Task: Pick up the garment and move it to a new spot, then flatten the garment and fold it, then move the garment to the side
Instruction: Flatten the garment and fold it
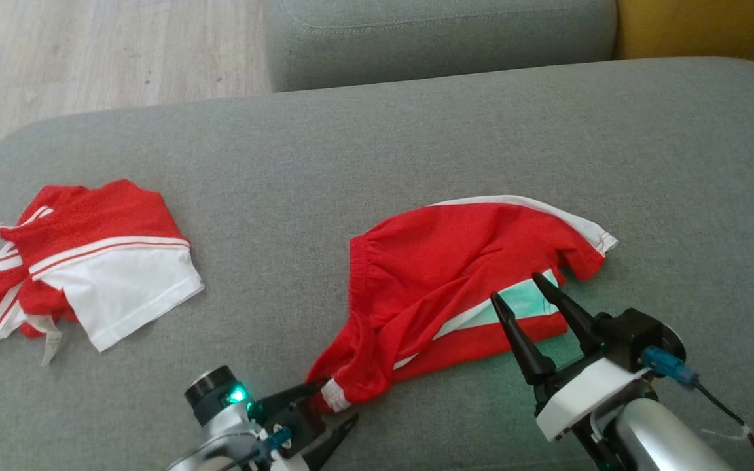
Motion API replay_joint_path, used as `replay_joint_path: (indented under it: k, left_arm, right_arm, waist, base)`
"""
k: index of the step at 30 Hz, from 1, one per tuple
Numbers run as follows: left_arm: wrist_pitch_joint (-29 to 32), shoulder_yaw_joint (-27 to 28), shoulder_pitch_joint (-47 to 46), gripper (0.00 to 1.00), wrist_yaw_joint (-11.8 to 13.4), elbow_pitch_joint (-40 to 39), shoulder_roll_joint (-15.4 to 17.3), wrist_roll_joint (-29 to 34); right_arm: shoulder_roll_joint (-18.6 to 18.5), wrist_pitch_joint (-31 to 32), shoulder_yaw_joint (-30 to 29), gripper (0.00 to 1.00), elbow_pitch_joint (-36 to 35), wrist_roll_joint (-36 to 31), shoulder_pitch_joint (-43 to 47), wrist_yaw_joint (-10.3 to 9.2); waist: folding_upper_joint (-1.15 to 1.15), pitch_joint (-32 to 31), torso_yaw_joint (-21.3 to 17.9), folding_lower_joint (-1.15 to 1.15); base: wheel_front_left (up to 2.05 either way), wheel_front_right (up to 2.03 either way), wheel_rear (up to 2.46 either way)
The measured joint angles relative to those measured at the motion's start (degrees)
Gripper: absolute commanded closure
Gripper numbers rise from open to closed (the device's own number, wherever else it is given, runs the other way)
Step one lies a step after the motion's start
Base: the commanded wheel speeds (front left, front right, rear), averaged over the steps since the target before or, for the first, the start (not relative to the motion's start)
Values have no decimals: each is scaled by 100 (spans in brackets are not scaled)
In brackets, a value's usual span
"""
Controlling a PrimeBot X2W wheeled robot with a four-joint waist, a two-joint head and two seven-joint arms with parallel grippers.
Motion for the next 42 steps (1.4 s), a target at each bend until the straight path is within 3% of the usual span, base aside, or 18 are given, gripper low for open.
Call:
replay_joint_path:
  k: [1, 3, 4, 6, 9, 12, 15, 19, 25, 32, 36, 42]
  left_arm:
    - [0, -60, 0, 2, 0, 1, 0, -66]
    - [0, -207, -27, 25, 0, 4, 10, -229]
    - [0, -238, -52, 31, 0, 4, 14, -263]
    - [0, -288, -126, 33, 0, -1, 52, -322]
    - [1, -436, -215, 48, 0, -18, 137, -513]
    - [2, -628, -225, 57, 0, -18, 193, -677]
    - [18, -824, -231, 72, 0, -19, 256, -851]
    - [67, -1032, -296, 100, 0, -130, 319, -1132]
    - [53, -920, -341, 100, 0, -535, 390, -1702]
    - [8, 1, -93, 100, 210, -1098, 499, -2531]
    - [7, 515, 175, 100, 285, -1440, 511, -2703]
    - [7, 965, 275, 100, 301, -1562, 497, -2651]
  right_arm:
    - [13, 0, 1, 0, 0, 0, 0, 0]
    - [12, -7, 0, 0, 18, -5, -1, 0]
    - [11, -8, -1, 0, 23, -5, -1, 0]
    - [10, -9, -4, 0, 49, -5, -1, 0]
    - [4, -18, -32, 0, 87, -5, -1, 0]
    - [4, -60, -42, 0, 115, -5, -1, 0]
    - [5, -65, -47, 0, 136, -9, -1, 0]
    - [9, -68, -65, 0, 154, -40, -1, 0]
    - [26, -109, -174, 0, 250, 29, 1, 0]
    - [48, 204, -555, 0, 843, 207, -11, 0]
    - [70, 437, -783, 0, 1268, 204, -164, 0]
    - [104, 549, -675, 0, 1670, 213, -588, 0]
  waist:
    - [0, 8, -9, 0]
    - [0, 25, -36, 0]
    - [0, 30, -43, 0]
    - [0, 36, -56, 0]
    - [0, 29, -66, 0]
    - [0, 10, -68, 0]
    - [0, -5, -73, 0]
    - [0, -9, -58, 0]
    - [0, -19, 3, 0]
    - [0, 20, 87, 0]
    - [0, 76, 158, 0]
    - [0, 139, 315, 0]
  base:
    - [0, 0, 0]
    - [0, 0, 0]
    - [0, 0, 0]
    - [0, 0, 0]
    - [0, 0, 0]
    - [0, 0, 0]
    - [0, 0, 0]
    - [0, 0, 0]
    - [0, 0, 0]
    - [0, 0, 0]
    - [0, 0, 0]
    - [0, 0, 0]
